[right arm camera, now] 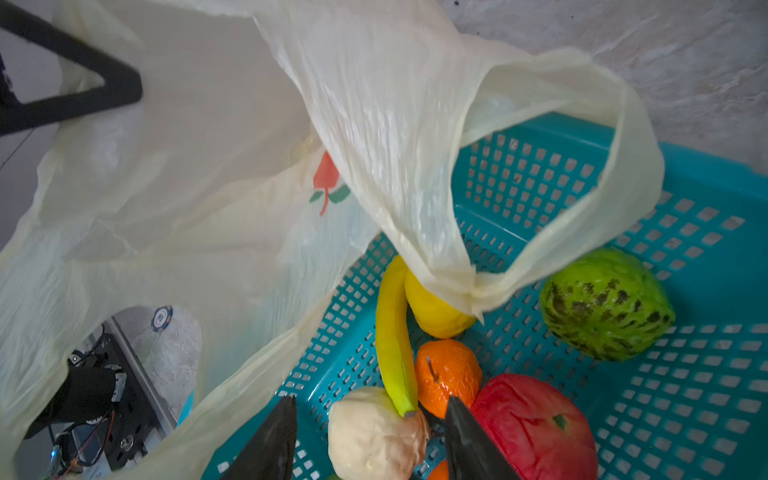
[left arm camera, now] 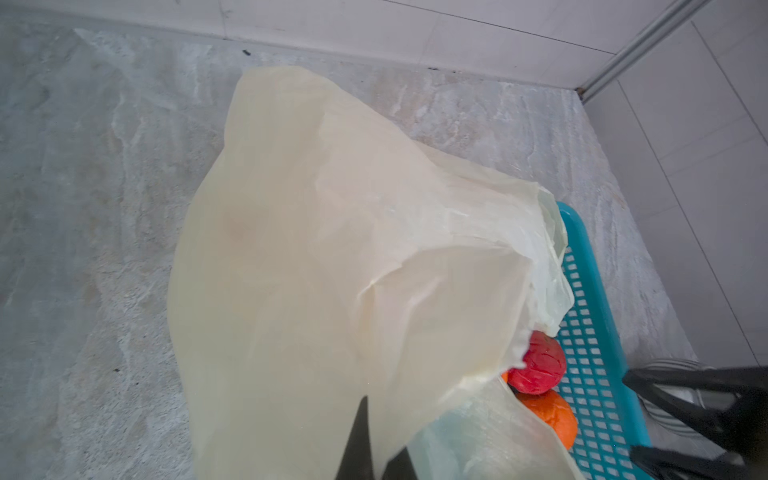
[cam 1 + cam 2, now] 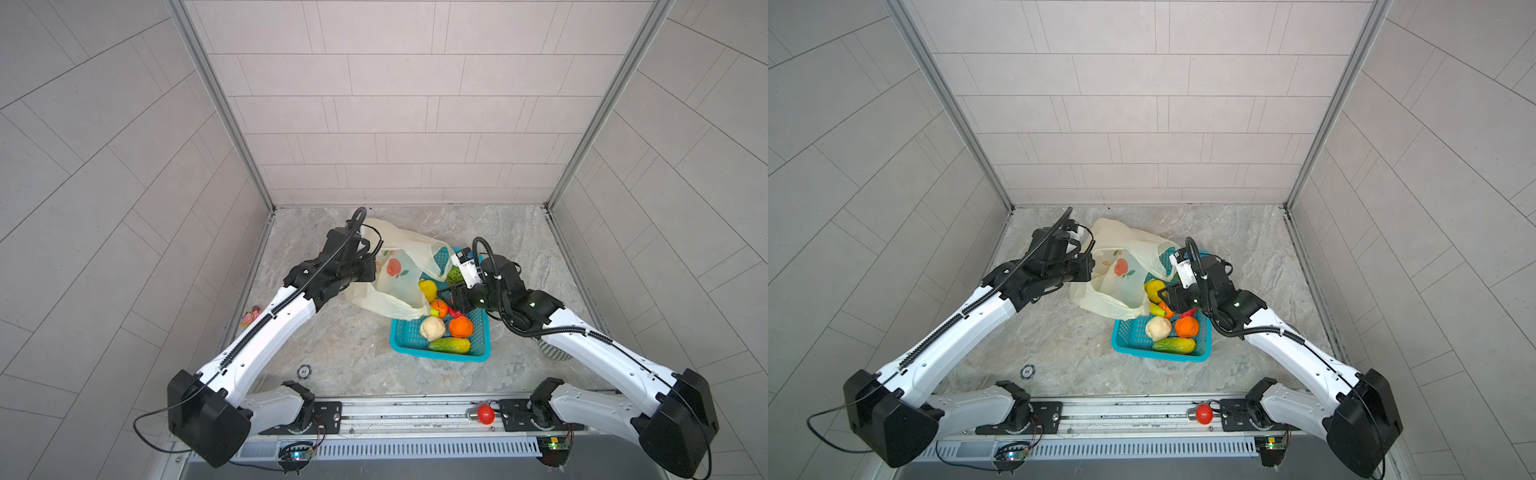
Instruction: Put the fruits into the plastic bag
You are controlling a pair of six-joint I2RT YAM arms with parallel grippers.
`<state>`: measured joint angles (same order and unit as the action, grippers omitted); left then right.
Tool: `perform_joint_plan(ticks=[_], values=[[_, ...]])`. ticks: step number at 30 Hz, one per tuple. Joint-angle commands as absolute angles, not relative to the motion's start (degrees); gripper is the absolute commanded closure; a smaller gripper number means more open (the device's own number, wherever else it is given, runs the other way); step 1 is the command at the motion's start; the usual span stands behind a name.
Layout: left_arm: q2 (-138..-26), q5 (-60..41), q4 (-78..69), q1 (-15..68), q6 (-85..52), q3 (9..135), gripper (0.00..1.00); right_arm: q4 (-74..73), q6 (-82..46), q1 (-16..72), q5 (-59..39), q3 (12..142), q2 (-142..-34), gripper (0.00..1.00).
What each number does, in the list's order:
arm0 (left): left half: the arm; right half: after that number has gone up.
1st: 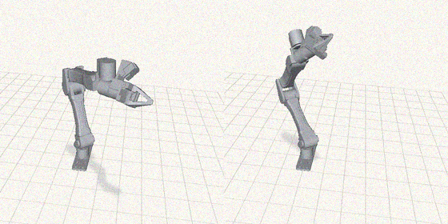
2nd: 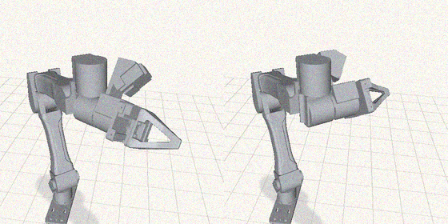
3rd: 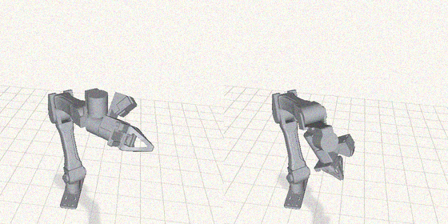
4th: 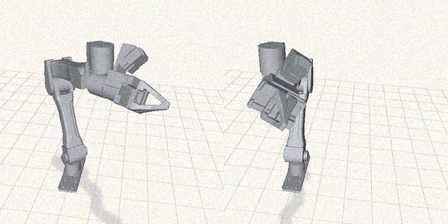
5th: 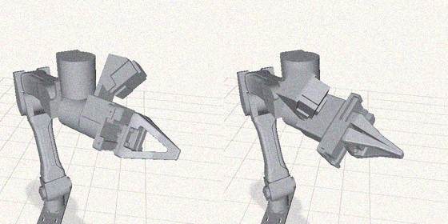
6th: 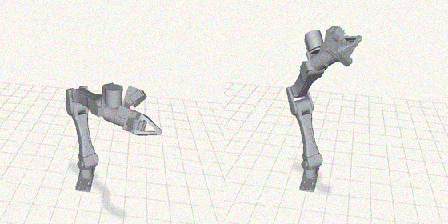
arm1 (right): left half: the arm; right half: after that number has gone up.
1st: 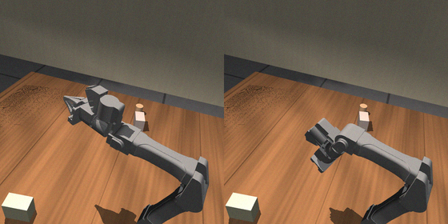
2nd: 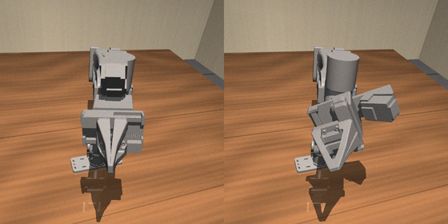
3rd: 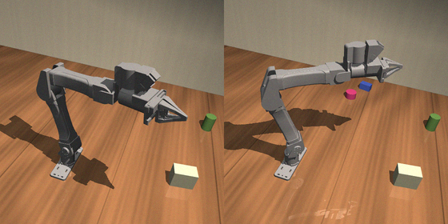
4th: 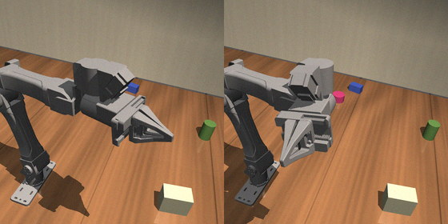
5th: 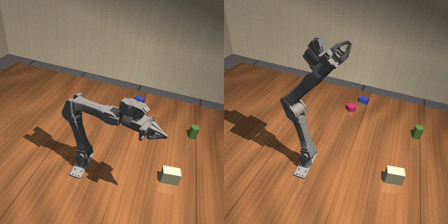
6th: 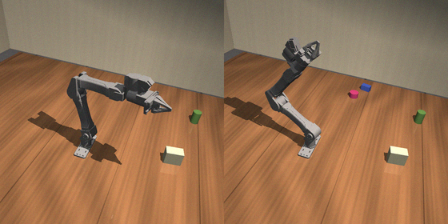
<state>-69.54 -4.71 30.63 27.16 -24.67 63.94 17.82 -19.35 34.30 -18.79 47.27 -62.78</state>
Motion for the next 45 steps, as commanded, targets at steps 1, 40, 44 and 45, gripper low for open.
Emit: perform_joint_plan(ticks=[1, 40, 44, 45], values=[[-66.3, -4.5, 29.1, 26.8, -26.0, 61.7, 1.00, 24.6, -14.8, 37.9, -19.4, 46.8, -62.8, 0.44], [-65.5, -0.3, 28.3, 26.9, -29.7, 58.9, 1.00, 30.6, -7.1, 45.7, -13.3, 55.7, -90.0, 0.36], [-65.6, -0.2, 28.3, 26.8, -29.8, 58.8, 1.00, 29.2, -7.4, 45.7, -13.7, 55.5, -89.5, 0.52], [-65.5, -0.2, 28.3, 26.9, -29.7, 58.7, 1.00, 29.0, -7.4, 45.7, -13.5, 55.5, -89.3, 0.57]])
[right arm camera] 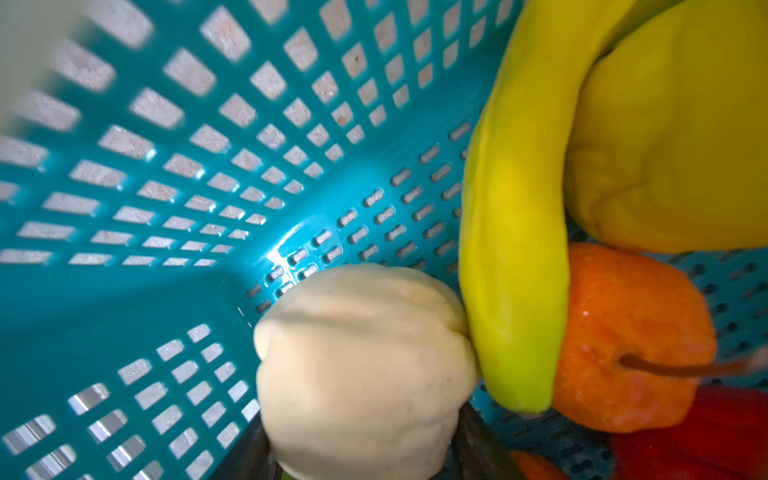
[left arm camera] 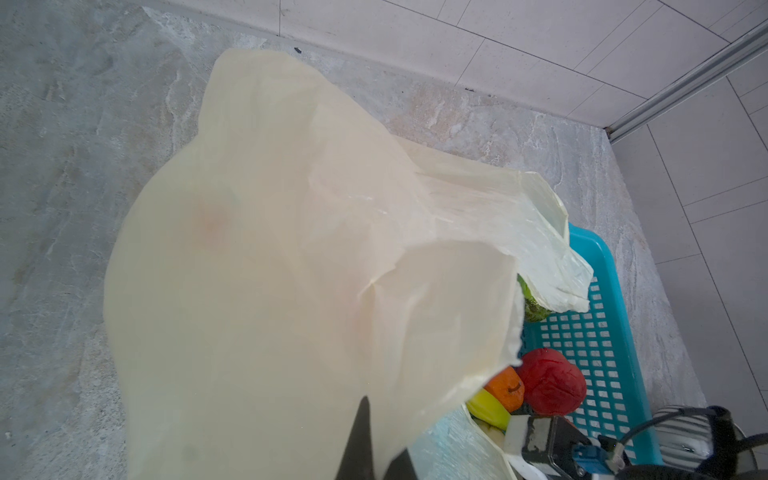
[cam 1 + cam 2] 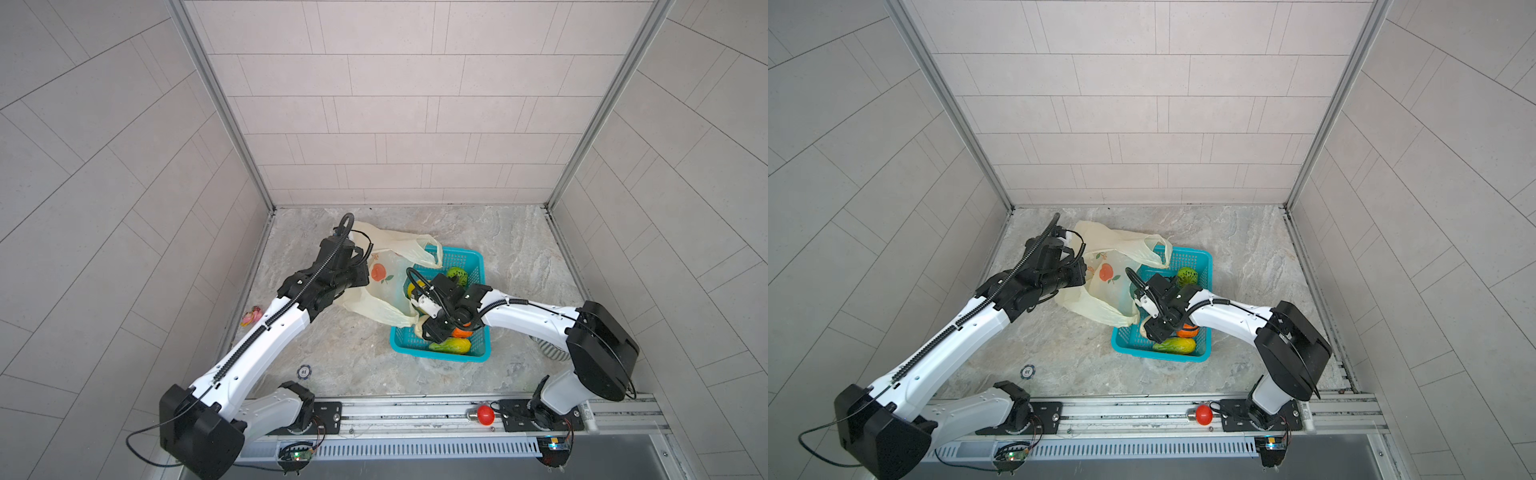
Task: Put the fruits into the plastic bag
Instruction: 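Grasp the white peach in the basket with the right gripper, then carry the white peach into the bag mouth held by the left gripper and release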
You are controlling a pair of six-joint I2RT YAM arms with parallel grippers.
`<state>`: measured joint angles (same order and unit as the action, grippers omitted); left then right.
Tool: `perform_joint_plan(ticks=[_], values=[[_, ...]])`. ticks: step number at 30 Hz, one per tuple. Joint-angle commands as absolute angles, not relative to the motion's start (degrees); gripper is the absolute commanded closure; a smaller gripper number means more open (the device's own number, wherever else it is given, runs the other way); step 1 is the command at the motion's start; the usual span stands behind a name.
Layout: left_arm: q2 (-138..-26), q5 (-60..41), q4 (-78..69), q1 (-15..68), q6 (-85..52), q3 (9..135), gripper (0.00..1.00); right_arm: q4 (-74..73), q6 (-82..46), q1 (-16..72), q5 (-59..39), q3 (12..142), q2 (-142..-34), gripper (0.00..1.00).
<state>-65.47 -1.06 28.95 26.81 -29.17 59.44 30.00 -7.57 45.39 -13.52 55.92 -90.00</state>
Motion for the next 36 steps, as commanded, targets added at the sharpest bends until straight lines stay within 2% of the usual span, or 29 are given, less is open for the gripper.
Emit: perform_joint_plan(ticks=[1, 4, 14, 20, 25, 31, 36], values=[[-65.5, -0.2, 28.3, 26.9, -29.8, 58.8, 1.00, 28.9, -7.6, 45.7, -13.4, 55.4, -88.8, 0.60], [-65.7, -0.3, 28.1, 26.9, -29.9, 58.7, 1.00, 28.7, -8.2, 45.6, -13.0, 55.3, -86.6, 0.65], [-66.2, -2.2, 28.6, 26.8, -29.2, 58.1, 1.00, 22.5, -10.3, 44.6, -8.3, 56.6, -72.6, 0.65], [-66.0, -4.9, 28.3, 26.9, -29.7, 57.1, 1.00, 19.8, -9.1, 44.6, -9.7, 63.0, -75.8, 0.65], [-65.0, -6.4, 29.1, 26.9, -30.2, 56.8, 1.00, 20.2, -7.0, 44.4, -3.7, 67.9, -78.5, 0.64], [-62.1, -5.9, 31.3, 26.9, -28.4, 56.2, 1.00, 21.5, -8.9, 40.7, 7.7, 66.7, -75.6, 0.64], [-61.8, -10.4, 31.2, 26.9, -27.7, 56.7, 1.00, 21.8, -7.0, 40.1, -0.2, 64.6, -73.0, 0.63]])
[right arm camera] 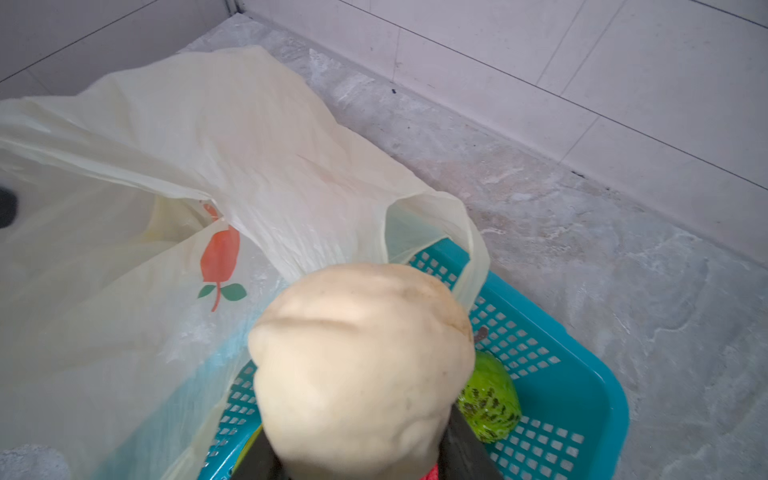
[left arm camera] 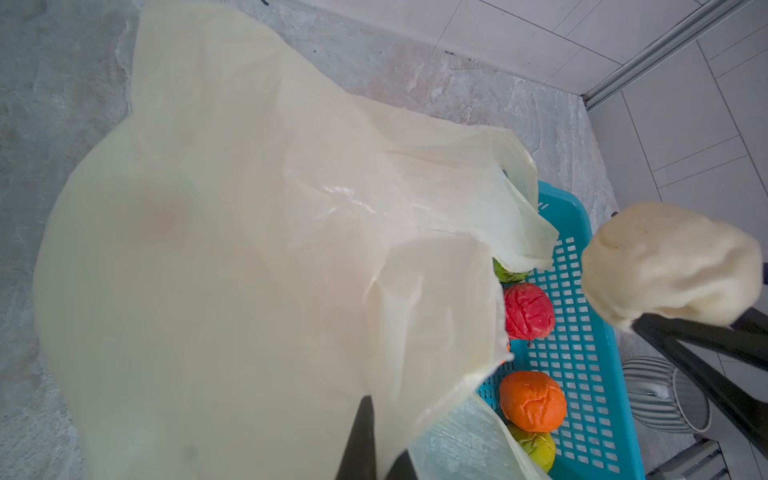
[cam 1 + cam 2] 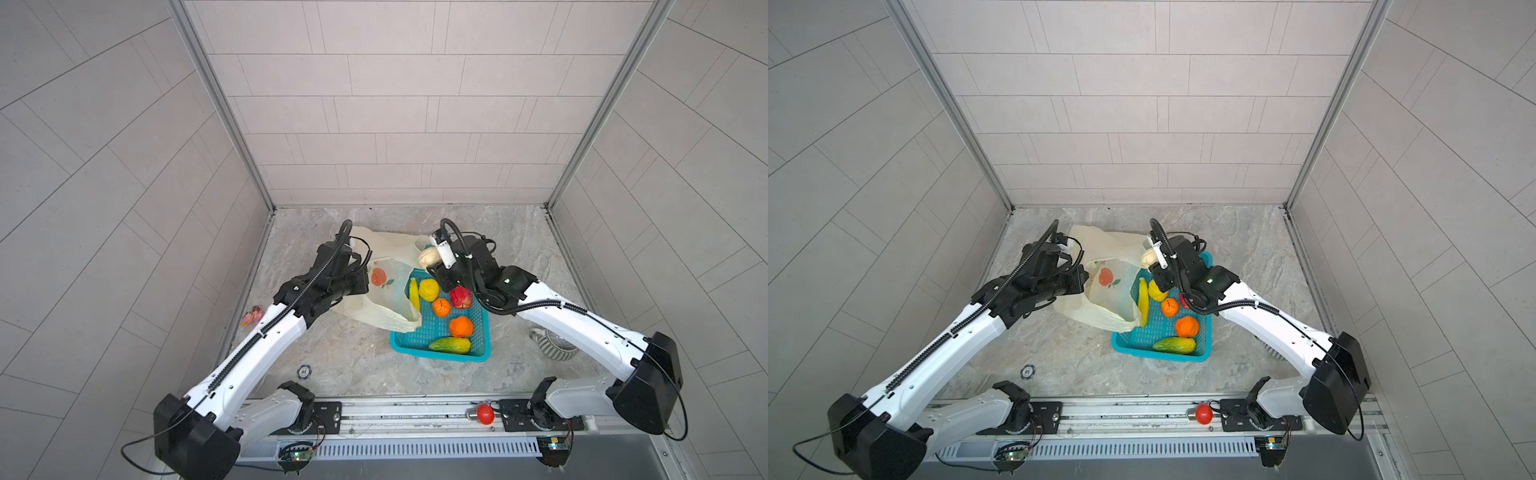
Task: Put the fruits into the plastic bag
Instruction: 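Carry the white peach into the bag mouth held by the left gripper and release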
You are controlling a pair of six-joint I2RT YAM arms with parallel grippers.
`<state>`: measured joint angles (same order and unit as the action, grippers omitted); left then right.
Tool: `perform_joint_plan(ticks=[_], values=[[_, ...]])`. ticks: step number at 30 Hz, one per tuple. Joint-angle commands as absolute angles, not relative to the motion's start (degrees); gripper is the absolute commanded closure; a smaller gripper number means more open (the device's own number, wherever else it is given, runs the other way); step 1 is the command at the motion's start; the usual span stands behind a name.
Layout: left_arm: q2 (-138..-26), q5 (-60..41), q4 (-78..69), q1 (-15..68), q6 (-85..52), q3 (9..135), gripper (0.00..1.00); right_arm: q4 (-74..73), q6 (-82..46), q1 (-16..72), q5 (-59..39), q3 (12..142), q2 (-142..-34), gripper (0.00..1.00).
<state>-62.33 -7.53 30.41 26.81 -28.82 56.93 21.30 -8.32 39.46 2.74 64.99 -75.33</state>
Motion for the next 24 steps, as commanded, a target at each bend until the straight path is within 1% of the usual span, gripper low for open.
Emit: perform_joint_plan(ticks=[1, 5, 9, 12, 17, 20, 22, 23, 24], values=[[-62.1, -11.2, 31.1, 26.9, -27.9, 57.1, 1.00, 21.6, -6.6, 40.5, -2.9, 64.3, -72.7, 0.63], [-63.3, -14.2, 31.4, 27.0, -28.6, 58.7, 1.00, 18.5, -8.4, 42.8, -12.0, 63.0, -72.4, 0.63], [-63.6, -17.4, 31.1, 27.1, -28.9, 59.5, 1.00, 12.9, -13.3, 43.6, -18.0, 63.0, -76.2, 0.63], [-63.3, -21.2, 30.6, 27.0, -29.8, 59.7, 1.00, 10.8, -14.7, 44.4, -20.1, 65.5, -81.1, 0.63], [-61.9, -32.8, 25.4, 27.0, -34.2, 58.7, 1.00, 10.1, -16.5, 44.7, -21.8, 70.0, -89.0, 0.62], [-61.8, -34.9, 25.1, 27.0, -34.3, 58.0, 1.00, 9.1, -17.1, 45.2, -22.9, 71.4, -92.0, 0.61], [-61.9, -34.7, 25.2, 27.0, -33.7, 57.4, 1.00, 9.2, -17.4, 45.8, -23.4, 72.0, -93.5, 0.57], [-62.0, -34.5, 25.2, 27.0, -33.4, 57.1, 1.00, 9.4, -17.9, 46.1, -23.0, 71.9, -94.1, 0.53], [-62.0, -34.3, 25.2, 26.9, -33.4, 56.9, 1.00, 9.5, -18.4, 46.3, -22.6, 71.6, -94.4, 0.46]])
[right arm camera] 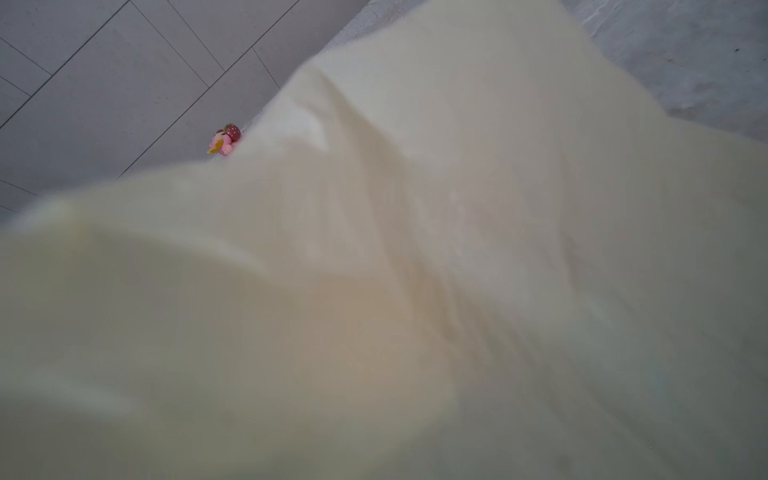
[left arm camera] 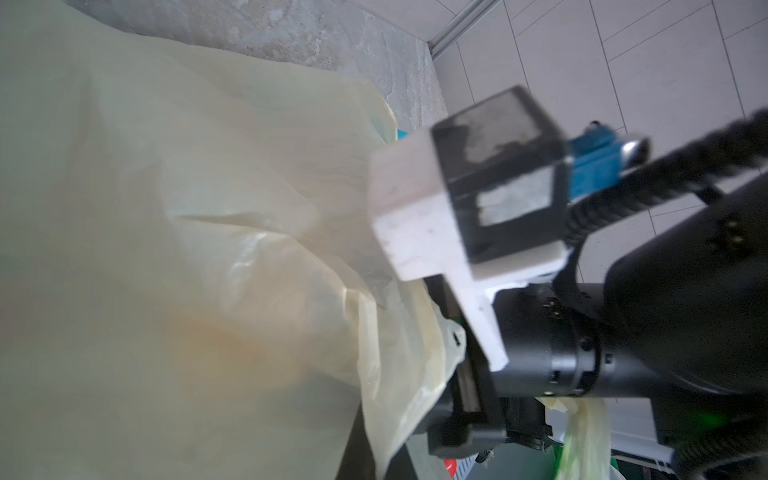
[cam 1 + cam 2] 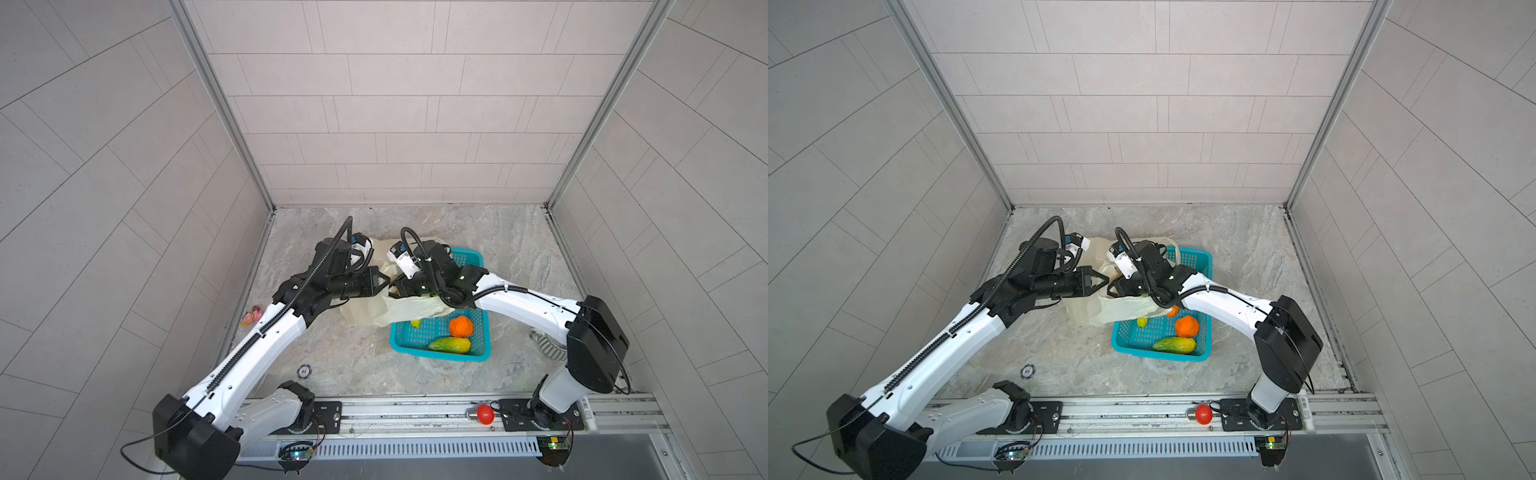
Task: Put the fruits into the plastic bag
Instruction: 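Carry the white peach into the bag mouth held by the left gripper and release, then lower the right gripper into the basket and grasp the orange mango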
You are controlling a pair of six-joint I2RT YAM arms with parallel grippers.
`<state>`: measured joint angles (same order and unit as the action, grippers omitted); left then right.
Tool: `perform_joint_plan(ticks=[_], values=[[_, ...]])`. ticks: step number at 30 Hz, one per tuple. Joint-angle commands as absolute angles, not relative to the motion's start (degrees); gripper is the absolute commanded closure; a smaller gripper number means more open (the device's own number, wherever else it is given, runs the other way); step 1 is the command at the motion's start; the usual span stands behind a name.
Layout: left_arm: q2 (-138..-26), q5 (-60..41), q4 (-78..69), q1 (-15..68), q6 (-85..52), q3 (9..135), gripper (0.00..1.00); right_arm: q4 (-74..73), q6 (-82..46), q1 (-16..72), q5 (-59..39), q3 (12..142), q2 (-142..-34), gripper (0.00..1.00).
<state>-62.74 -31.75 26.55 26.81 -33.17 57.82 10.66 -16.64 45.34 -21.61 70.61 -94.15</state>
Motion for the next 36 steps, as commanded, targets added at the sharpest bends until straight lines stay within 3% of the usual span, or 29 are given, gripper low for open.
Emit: perform_joint_plan(ticks=[1, 4, 6, 12, 18, 23, 29, 36], values=[[-62.1, -34.1, 25.2, 26.9, -33.3, 56.9, 1.00, 9.5, -18.7, 46.3, -22.4, 71.2, -94.5, 0.40], [-62.4, -33.5, 25.4, 26.9, -32.8, 56.8, 1.00, 8.8, -19.1, 46.3, -21.5, 69.3, -93.8, 0.23], [-62.6, -33.1, 25.8, 26.9, -32.2, 56.7, 1.00, 8.8, -18.7, 46.3, -20.6, 68.5, -92.9, 0.20], [-63.1, -30.5, 27.9, 26.9, -29.7, 56.7, 1.00, 10.4, -16.6, 45.8, -17.1, 67.3, -89.4, 0.19], [-62.2, -20.9, 31.5, 26.7, -26.8, 56.2, 1.00, 12.6, -13.1, 43.7, -13.6, 64.7, -80.4, 0.19], [-59.5, -18.8, 26.5, 26.6, -26.8, 52.6, 1.00, 17.8, -13.3, 41.4, -7.4, 62.2, -72.0, 0.27], [-56.3, -15.6, 21.4, 26.6, -27.5, 49.6, 1.00, 23.5, -16.1, 35.9, -1.6, 56.2, -62.7, 0.22], [-55.9, -13.0, 18.2, 26.6, -28.8, 48.4, 1.00, 34.3, -12.5, 38.9, -1.2, 51.7, -64.2, 0.23]])
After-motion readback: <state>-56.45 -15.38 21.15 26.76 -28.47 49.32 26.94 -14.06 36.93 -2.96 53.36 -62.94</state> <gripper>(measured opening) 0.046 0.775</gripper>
